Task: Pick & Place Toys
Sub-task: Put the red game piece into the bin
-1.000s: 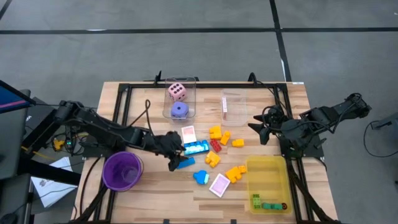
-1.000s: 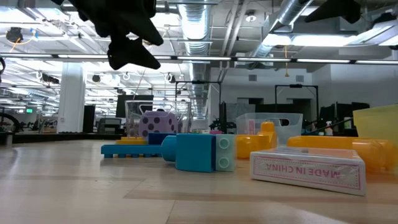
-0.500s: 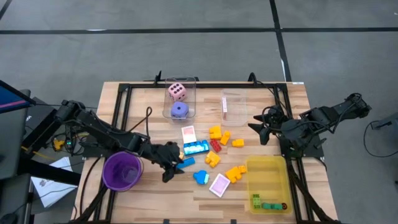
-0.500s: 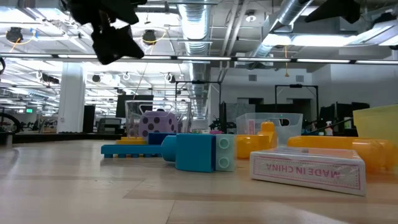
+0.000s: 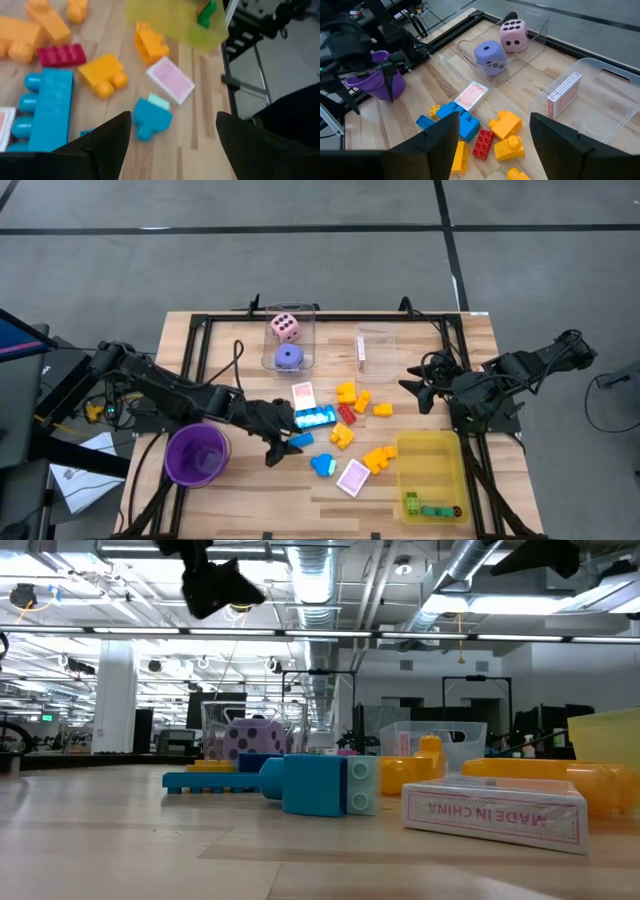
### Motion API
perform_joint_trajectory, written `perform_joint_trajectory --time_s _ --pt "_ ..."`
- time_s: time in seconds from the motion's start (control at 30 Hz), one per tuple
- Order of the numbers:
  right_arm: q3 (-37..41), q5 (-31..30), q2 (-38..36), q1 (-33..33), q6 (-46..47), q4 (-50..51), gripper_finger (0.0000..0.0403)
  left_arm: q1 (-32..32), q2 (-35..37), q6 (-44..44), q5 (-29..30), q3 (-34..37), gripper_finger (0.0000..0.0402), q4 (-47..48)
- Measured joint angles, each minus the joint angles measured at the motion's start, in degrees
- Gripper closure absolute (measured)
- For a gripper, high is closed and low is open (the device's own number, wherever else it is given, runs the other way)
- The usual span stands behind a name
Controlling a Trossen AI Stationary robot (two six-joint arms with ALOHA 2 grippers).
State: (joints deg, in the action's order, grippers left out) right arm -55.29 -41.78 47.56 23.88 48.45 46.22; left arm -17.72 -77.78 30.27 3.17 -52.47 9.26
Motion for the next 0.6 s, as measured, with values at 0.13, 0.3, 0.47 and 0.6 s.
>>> perform_joint_trajectory --time_s 0.13,0.3,0.47,0.6 --pt "0.0 0.2 0.0 0.0 -0.2 0.0 0.0168 1.6 -1.5 -4.0 0.4 -4.5 0.0112 0.4" --pt "0.0 1.4 0.0 0.0 -0.5 0.0 0.0168 4.2 -6.8 -9.2 0.9 -12.0 0.0112 4.6" --pt "0.0 1.5 0.0 0.5 -0.5 0.0 0.0168 6.8 -13.2 -12.6 0.2 -17.2 0.0112 4.7" --pt "0.0 1.5 0.0 0.9 -0.7 0.1 0.0168 9.3 -18.1 -14.5 -0.6 -21.3 0.0112 2.3"
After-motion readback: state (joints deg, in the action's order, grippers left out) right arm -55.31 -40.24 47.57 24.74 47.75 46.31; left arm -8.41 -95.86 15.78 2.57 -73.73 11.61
